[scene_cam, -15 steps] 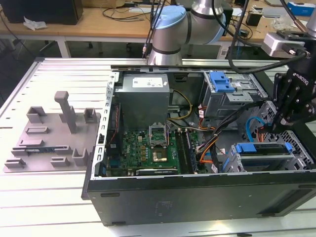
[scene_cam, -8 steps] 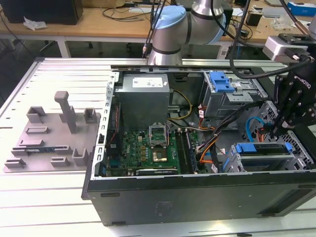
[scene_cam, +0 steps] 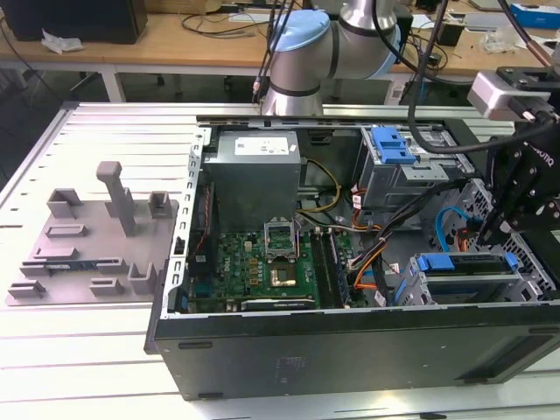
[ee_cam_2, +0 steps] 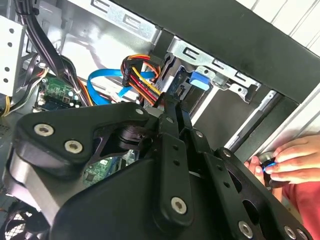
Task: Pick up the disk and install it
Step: 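Insert the first disk wire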
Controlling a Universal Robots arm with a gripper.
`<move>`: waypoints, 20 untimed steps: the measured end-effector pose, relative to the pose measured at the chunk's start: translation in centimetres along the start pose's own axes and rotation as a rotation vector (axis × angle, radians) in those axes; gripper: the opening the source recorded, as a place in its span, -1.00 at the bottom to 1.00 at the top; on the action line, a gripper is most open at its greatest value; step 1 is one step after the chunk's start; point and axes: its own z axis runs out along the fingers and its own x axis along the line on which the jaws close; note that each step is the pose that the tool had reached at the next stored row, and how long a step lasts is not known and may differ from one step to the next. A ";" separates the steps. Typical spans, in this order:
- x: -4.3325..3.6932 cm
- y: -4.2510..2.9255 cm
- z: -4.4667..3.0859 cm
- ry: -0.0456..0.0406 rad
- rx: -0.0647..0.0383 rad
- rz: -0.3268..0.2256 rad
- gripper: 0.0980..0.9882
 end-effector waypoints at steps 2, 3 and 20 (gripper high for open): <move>0.45 -0.02 0.03 -0.0110 0.002 -0.006 -0.84; 0.58 -0.03 0.04 -0.0140 0.003 -0.008 -0.84; 1.15 -0.02 0.12 -0.0244 0.007 -0.022 -0.84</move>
